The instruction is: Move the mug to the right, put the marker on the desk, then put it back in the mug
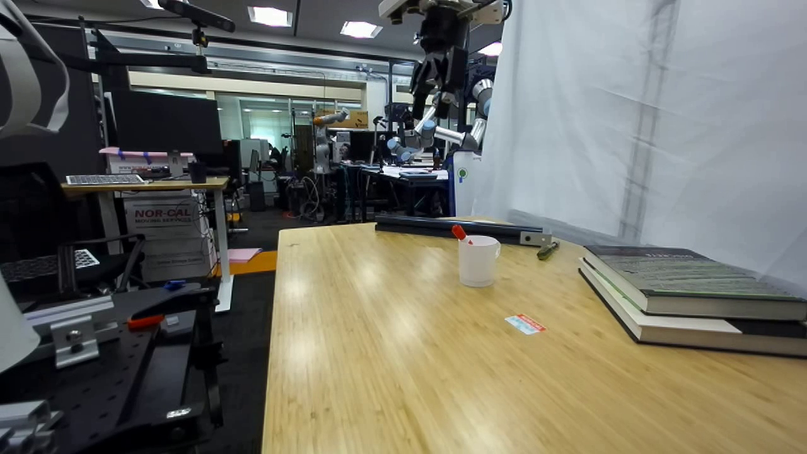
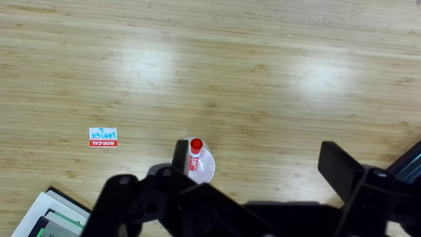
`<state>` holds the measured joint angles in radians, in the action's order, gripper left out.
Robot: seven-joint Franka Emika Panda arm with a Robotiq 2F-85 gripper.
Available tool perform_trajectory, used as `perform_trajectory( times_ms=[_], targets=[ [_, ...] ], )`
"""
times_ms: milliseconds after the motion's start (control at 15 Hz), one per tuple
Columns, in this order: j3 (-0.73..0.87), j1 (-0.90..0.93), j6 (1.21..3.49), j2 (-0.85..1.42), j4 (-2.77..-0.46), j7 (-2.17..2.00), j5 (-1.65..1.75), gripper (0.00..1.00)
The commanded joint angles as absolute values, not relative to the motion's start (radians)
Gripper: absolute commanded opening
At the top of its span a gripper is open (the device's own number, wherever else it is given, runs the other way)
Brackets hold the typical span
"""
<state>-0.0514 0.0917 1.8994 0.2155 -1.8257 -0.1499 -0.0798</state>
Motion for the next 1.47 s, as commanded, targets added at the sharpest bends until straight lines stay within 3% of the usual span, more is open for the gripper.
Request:
perform_trajectory(
  times_ms=[0,1400],
  targets=[
    [-0.042,0.081,1.84,0.291,-1.731,-0.155,-0.073,1.0],
    [-0.008,0.055,1.835,0.354,-1.733,-0.152,-0.079,1.0]
  ],
)
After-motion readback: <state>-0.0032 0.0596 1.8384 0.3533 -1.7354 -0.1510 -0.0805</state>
